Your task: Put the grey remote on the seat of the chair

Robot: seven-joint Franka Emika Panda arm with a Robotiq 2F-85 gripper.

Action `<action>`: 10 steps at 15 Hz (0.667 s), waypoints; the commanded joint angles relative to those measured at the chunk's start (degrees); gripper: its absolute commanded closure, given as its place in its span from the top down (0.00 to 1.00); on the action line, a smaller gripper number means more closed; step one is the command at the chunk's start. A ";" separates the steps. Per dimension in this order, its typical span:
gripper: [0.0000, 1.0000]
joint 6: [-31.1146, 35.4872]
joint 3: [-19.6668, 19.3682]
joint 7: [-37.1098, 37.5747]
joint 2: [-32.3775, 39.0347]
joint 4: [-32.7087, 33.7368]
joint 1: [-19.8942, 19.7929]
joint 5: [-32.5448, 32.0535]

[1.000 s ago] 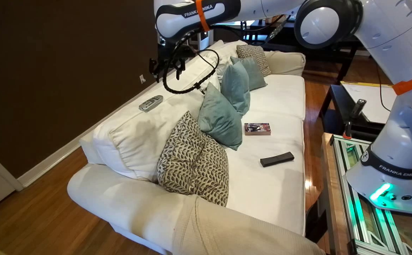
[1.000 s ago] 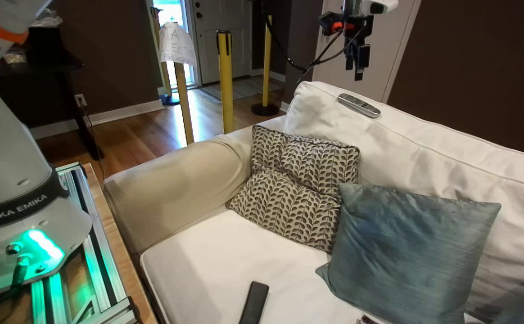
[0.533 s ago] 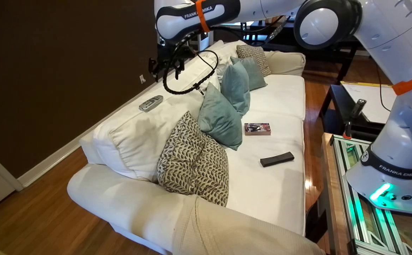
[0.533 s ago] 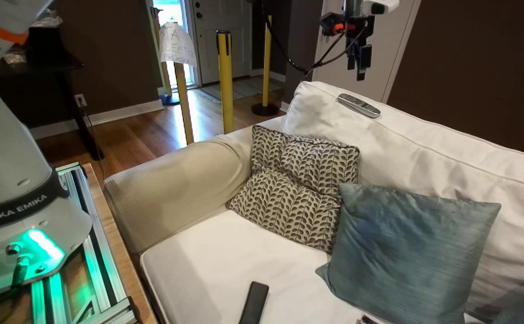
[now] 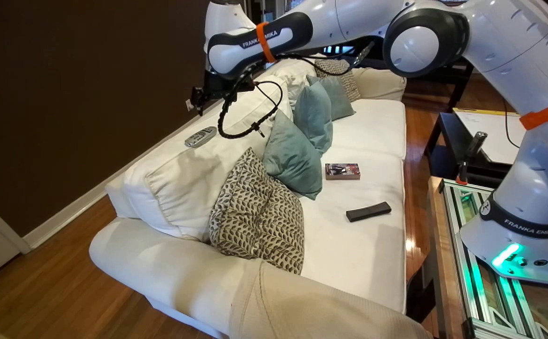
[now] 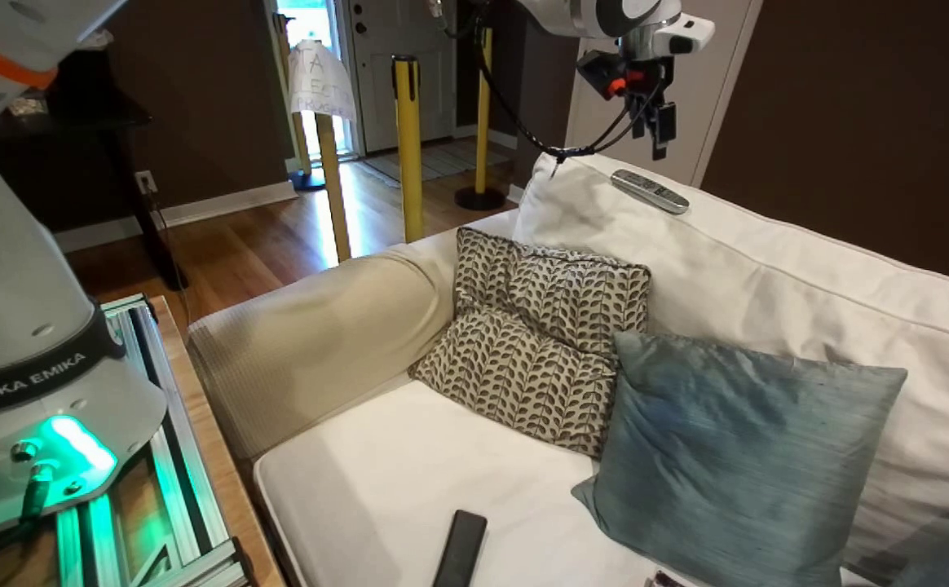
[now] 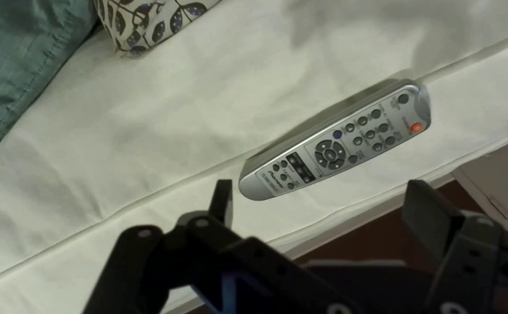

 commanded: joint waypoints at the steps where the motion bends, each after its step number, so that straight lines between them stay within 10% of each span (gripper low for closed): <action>1: 1.00 0.95 -0.08 -1.34 2.76 1.83 0.49 1.67; 10: 1.00 0.56 -0.53 5.42 9.27 8.91 0.65 4.72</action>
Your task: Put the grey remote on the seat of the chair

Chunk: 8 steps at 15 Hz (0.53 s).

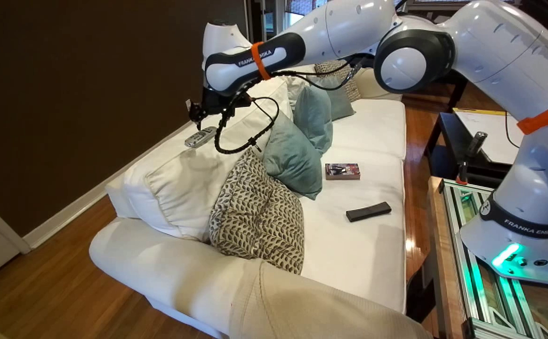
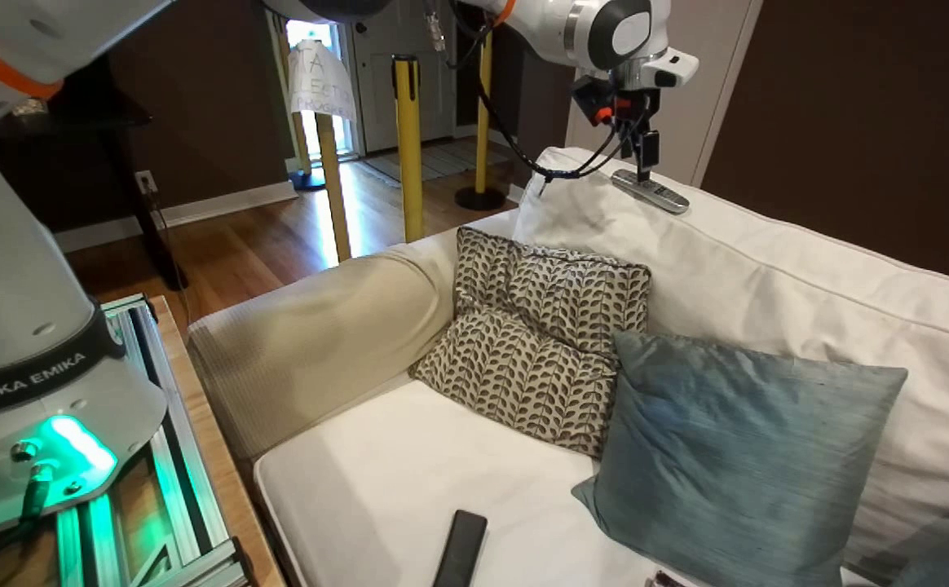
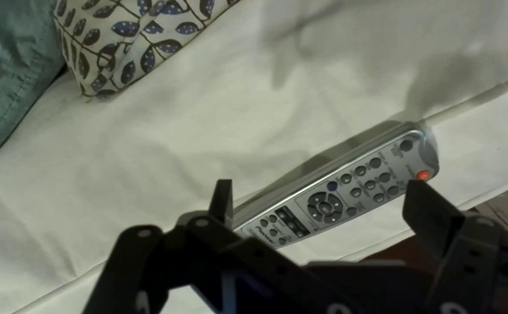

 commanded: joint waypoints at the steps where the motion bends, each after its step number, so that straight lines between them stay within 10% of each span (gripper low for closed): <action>1: 1.00 0.13 -0.75 5.14 4.63 6.29 -0.20 3.07; 8: 1.00 0.13 -0.73 13.22 9.41 12.23 -1.15 3.89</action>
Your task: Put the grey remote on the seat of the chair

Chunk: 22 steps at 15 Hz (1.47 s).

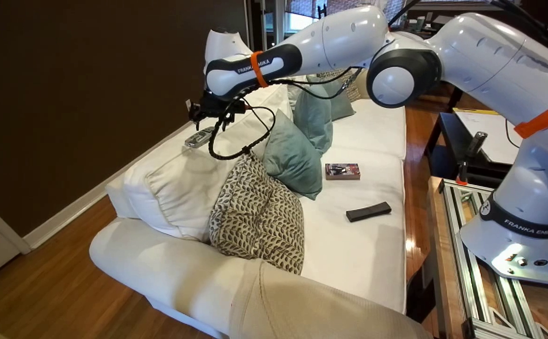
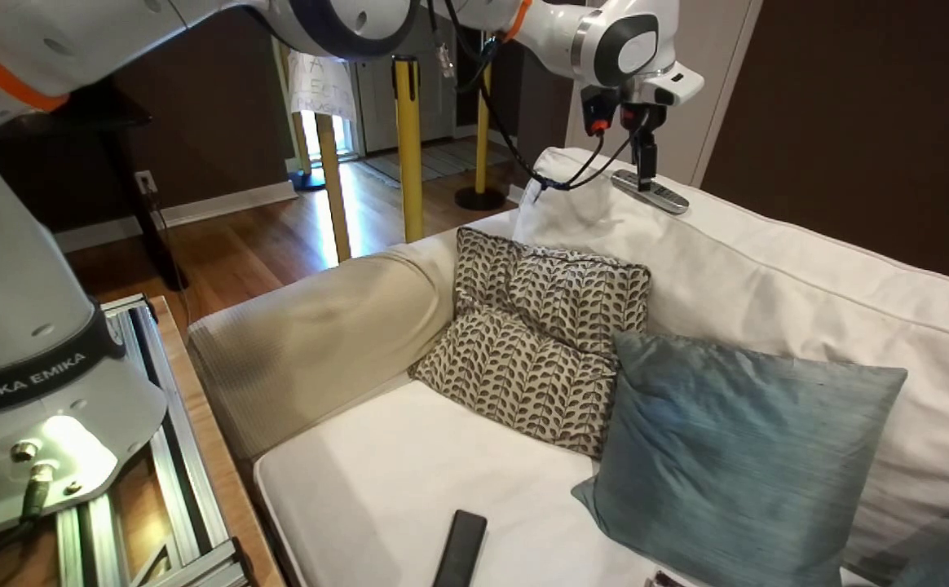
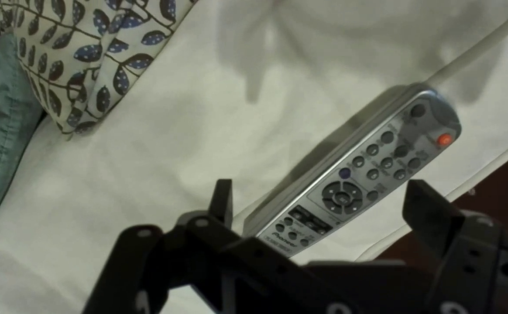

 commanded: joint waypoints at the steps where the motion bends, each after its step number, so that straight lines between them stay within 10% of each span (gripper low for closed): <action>1: 1.00 0.05 -0.30 3.61 4.60 6.17 -0.28 1.33; 19: 1.00 6.79 -0.51 6.06 12.32 13.65 -0.31 -0.38; 22: 0.71 7.06 -0.55 5.88 12.58 14.07 -0.32 -0.38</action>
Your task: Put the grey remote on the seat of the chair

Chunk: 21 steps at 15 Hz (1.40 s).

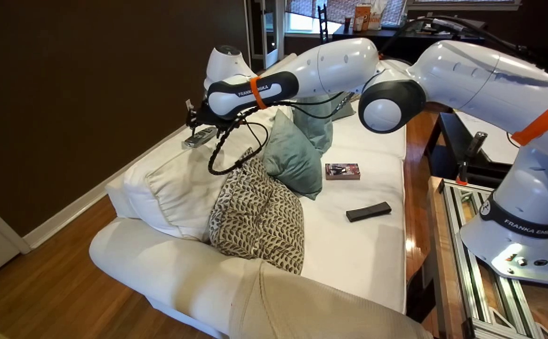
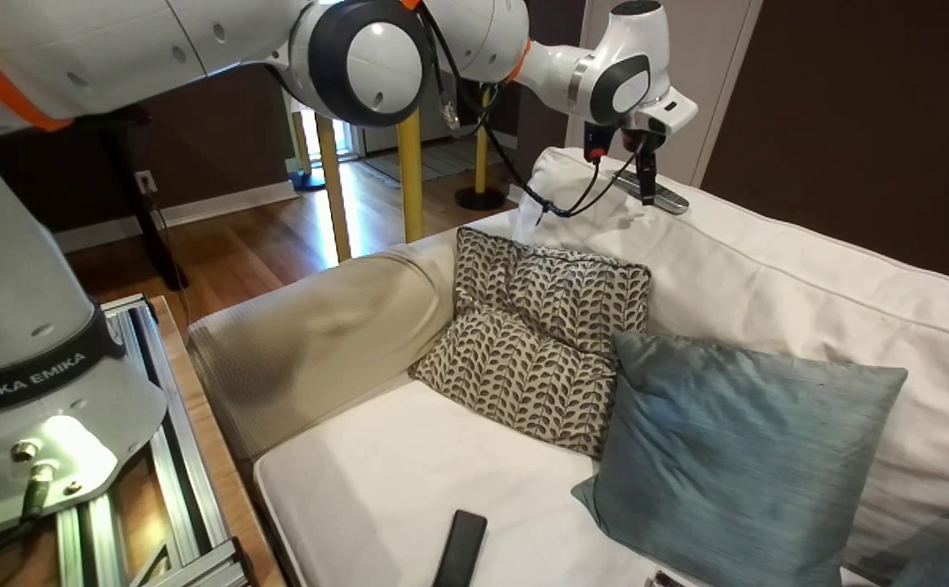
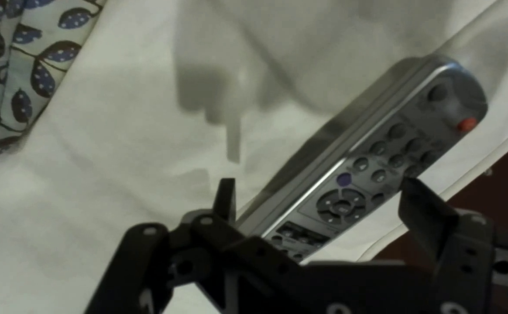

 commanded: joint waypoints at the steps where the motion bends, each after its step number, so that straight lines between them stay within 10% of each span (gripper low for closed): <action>1: 0.70 0.66 -0.09 0.16 2.38 3.32 -0.17 -0.11; 6: 0.31 -0.30 -0.40 0.55 1.70 3.36 -0.10 -0.29; 7: 0.66 -0.13 -0.57 1.03 1.69 3.50 -0.06 -0.27; 13: 1.00 0.71 -0.05 0.54 2.05 4.17 -0.29 0.18; 21: 0.99 2.02 0.44 -1.30 3.96 4.83 -0.08 -0.10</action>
